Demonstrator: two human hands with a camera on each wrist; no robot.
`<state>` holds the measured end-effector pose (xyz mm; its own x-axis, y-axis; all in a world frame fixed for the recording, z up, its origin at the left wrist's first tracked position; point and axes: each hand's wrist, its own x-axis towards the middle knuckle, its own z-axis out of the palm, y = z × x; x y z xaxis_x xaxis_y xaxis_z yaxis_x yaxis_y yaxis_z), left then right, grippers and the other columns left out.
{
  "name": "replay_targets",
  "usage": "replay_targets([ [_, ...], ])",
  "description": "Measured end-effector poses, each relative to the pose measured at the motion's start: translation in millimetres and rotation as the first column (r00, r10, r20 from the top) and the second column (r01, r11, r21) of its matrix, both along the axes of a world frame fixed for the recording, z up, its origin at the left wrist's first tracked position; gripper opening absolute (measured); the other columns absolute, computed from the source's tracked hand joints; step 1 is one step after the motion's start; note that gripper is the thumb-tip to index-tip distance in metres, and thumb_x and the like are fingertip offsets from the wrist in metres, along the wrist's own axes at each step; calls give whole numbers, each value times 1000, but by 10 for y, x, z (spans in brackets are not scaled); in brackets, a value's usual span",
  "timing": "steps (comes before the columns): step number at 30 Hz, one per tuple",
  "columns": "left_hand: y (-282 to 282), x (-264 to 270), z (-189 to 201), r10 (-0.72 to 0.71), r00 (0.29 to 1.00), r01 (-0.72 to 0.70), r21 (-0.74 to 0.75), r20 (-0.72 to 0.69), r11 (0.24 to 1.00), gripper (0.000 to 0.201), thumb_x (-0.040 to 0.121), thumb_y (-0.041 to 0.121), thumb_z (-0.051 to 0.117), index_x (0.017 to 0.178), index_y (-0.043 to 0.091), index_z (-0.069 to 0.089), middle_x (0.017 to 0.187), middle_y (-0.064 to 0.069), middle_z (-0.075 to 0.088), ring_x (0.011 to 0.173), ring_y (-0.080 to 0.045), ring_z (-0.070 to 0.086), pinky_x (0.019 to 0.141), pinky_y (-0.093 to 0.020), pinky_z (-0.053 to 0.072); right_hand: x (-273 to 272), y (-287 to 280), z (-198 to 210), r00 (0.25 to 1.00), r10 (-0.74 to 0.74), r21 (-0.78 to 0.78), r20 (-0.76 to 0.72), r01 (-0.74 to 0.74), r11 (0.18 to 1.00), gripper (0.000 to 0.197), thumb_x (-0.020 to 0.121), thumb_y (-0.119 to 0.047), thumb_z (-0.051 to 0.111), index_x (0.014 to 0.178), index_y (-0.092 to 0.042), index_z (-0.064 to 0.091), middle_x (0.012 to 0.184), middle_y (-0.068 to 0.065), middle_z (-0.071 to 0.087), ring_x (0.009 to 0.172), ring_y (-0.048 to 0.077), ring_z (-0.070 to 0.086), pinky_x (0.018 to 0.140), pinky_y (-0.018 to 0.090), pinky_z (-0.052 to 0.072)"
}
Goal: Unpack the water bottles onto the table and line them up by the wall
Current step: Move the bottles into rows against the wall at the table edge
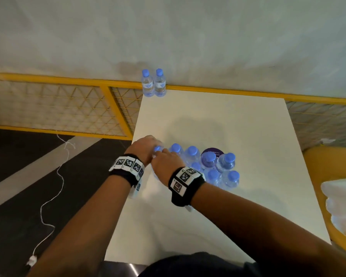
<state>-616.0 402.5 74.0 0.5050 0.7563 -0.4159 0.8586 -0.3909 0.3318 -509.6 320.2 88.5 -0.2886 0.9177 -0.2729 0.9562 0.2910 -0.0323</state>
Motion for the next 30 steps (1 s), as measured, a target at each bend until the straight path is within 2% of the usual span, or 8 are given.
replay_targets([
  [2, 14, -99, -105, 46, 999, -47, 44, 25, 998, 20, 92, 29, 60, 108, 26, 72, 106, -2, 57, 93, -26, 65, 77, -35, 52, -35, 43, -82, 999, 20, -5, 38, -19, 1000, 20, 95, -12, 53, 110, -11, 66, 116, 8, 65, 111, 30, 57, 83, 39, 48],
  [4, 27, -174, -238, 103, 993, -107, 78, 50, 991, 21, 94, 22, 62, 114, 25, 68, 106, -1, 53, 94, -28, 63, 73, -33, 44, -34, 87, -132, 999, 26, -28, 40, -25, 999, 15, 92, -10, 56, 104, -12, 66, 104, 8, 67, 100, 29, 62, 76, 37, 48],
  [7, 56, -274, -357, 144, 986, -153, 104, 86, 983, 21, 95, 14, 62, 115, 21, 65, 108, -2, 52, 96, -31, 63, 73, -33, 39, 1, 184, -139, 1000, 3, -108, -1, -3, 994, 15, 91, -5, 53, 101, -9, 63, 101, 10, 64, 93, 30, 66, 69, 36, 49],
  [12, 379, -400, -199, 226, 959, -253, 154, 173, 955, 30, 99, 9, 62, 127, 19, 66, 121, -4, 61, 109, -30, 62, 91, -40, 51, 225, 600, 77, 973, -163, -111, -164, 146, 983, 19, 91, -15, 57, 109, -12, 62, 110, 10, 60, 101, 34, 64, 80, 36, 52],
  [16, 950, -308, -19, 271, 943, -307, 188, 193, 933, 37, 101, 9, 62, 137, 15, 62, 138, -7, 60, 123, -31, 60, 103, -37, 46, 493, 1256, 352, 926, -265, -62, -269, 258, 964, 27, 90, -22, 63, 113, -9, 66, 112, 13, 64, 101, 33, 65, 78, 31, 50],
  [19, 1459, -199, 37, 272, 948, -302, 191, 167, 934, 41, 100, 12, 63, 141, 13, 59, 142, -8, 58, 127, -31, 57, 103, -35, 43, 636, 1802, 397, 880, -333, -42, -339, 339, 940, 24, 87, -24, 67, 106, -10, 67, 109, 11, 66, 96, 31, 66, 80, 34, 54],
  [24, 2044, 48, -120, 248, 966, -259, 221, 81, 940, 42, 95, 3, 62, 136, 14, 61, 136, -10, 60, 125, -34, 60, 103, -40, 47, 715, 2434, 133, 870, -393, -65, -297, 393, 917, 21, 90, -21, 64, 105, -8, 66, 108, 13, 67, 93, 32, 67, 73, 32, 52],
  [30, 2478, 213, -430, 248, 963, -268, 269, 108, 925, 34, 93, 4, 63, 125, 14, 64, 129, -11, 62, 117, -34, 63, 98, -42, 51, 734, 2845, -392, 873, -397, -75, -283, 393, 916, 24, 93, -18, 61, 113, -5, 63, 115, 14, 63, 99, 31, 65, 77, 31, 49],
])
